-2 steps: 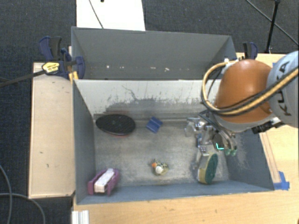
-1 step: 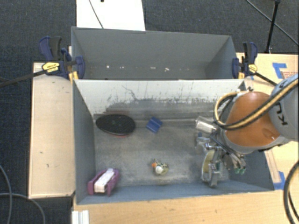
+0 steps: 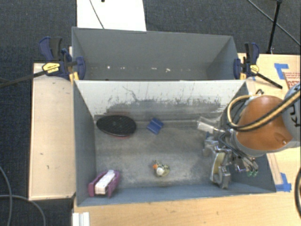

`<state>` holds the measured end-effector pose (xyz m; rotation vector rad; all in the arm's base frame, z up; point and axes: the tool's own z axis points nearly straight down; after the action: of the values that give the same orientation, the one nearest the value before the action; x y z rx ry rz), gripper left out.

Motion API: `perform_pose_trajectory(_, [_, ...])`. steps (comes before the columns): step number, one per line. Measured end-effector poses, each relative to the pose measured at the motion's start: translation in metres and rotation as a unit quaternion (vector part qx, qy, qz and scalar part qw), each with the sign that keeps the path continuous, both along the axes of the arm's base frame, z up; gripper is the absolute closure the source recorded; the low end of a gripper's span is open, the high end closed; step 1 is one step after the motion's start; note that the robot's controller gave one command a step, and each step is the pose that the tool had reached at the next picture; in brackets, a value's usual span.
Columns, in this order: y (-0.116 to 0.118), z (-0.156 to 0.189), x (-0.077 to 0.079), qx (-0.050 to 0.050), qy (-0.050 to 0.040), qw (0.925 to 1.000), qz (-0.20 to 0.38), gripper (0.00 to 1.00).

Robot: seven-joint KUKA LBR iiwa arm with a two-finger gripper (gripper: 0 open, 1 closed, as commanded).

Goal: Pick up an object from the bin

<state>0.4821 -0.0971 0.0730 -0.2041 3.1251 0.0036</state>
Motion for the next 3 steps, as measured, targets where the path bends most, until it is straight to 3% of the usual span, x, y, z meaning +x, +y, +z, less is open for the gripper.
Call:
perform_pose_trajectory(1, [-0.026,0.001,0.001,-0.003,-0.0046,0.9859,0.167,0.0])
perform_pose_trajectory(2, [-0.05,-0.002,0.009,0.001,0.0028,0.9882,0.153,0.0])
perform_pose_trajectory(3, [-0.048,-0.002,0.008,0.001,0.0016,0.9676,0.253,0.0])
